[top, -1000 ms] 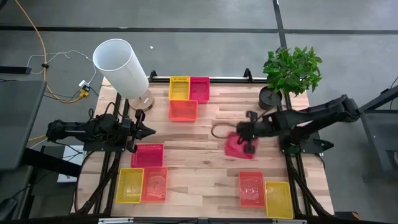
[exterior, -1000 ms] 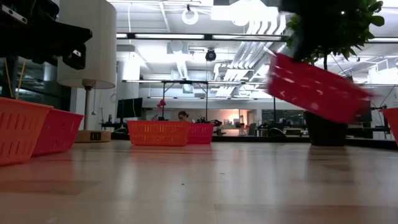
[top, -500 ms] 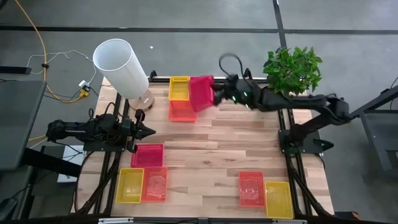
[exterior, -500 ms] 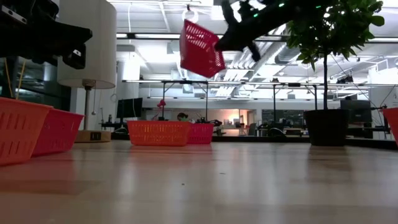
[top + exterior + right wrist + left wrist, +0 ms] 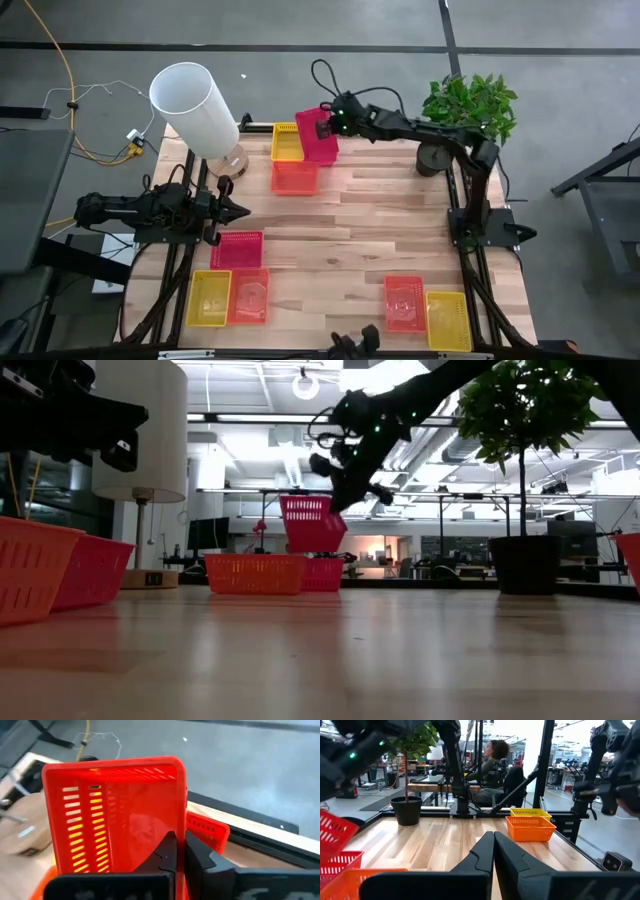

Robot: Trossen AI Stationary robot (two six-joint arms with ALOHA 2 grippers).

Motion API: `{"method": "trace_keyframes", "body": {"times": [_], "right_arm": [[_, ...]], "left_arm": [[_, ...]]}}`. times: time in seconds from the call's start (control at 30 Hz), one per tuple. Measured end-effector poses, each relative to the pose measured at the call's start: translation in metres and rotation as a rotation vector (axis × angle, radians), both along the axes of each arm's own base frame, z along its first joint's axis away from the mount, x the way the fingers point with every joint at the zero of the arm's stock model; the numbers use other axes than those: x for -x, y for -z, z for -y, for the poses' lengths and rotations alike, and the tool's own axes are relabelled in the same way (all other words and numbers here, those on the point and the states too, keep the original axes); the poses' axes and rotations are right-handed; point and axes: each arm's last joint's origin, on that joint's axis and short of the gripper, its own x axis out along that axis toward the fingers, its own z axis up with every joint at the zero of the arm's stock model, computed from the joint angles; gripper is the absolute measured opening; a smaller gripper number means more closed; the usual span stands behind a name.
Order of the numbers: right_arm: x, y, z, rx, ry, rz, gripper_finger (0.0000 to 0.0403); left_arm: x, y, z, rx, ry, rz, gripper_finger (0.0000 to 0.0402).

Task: Stack baskets by color
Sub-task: Stack the bottom right red bin on top of the top red bin, then stack the bottom red bin on top of the top red bin

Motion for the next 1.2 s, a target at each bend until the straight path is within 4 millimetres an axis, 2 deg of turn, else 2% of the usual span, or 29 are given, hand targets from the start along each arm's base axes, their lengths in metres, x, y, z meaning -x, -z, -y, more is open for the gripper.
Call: {"method": "trace_keyframes", "body": {"times": [0.23, 0.4, 0.57, 0.77, 1.0, 1.13, 1.2], "right_arm": [[0.006, 0.018, 0.007, -0.082, 0.106, 0.017, 0.0000], [0.006, 0.019, 0.007, -0.120, 0.149, 0.047, 0.0000], [0.004, 0.019, 0.003, -0.150, 0.121, 0.056, 0.0014], [0.004, 0.020, 0.001, -0.124, 0.119, 0.027, 0.0060], [0.002, 0.017, 0.000, -0.085, 0.100, 0.027, 0.0148], [0.008, -0.002, -0.004, 0.011, 0.007, -0.013, 0.0187], [0.012, -0.017, -0.013, 0.066, -0.084, -0.053, 0.0198]], "left_arm": [[0.000, 0.000, 0.000, 0.000, 0.000, 0.001, 0.0000], [0.000, 0.000, 0.000, 0.001, 0.000, 0.000, 0.0000], [0.000, 0.000, 0.000, 0.001, 0.000, 0.000, 0.0000], [0.000, 0.000, 0.000, 0.004, 0.000, 0.000, 0.0000], [0.000, 0.000, 0.000, 0.004, 0.000, 0.000, 0.0000], [0.000, 0.000, 0.000, 0.004, 0.000, 0.000, 0.0000], [0.000, 0.000, 0.000, 0.004, 0.000, 0.000, 0.0000]]}}
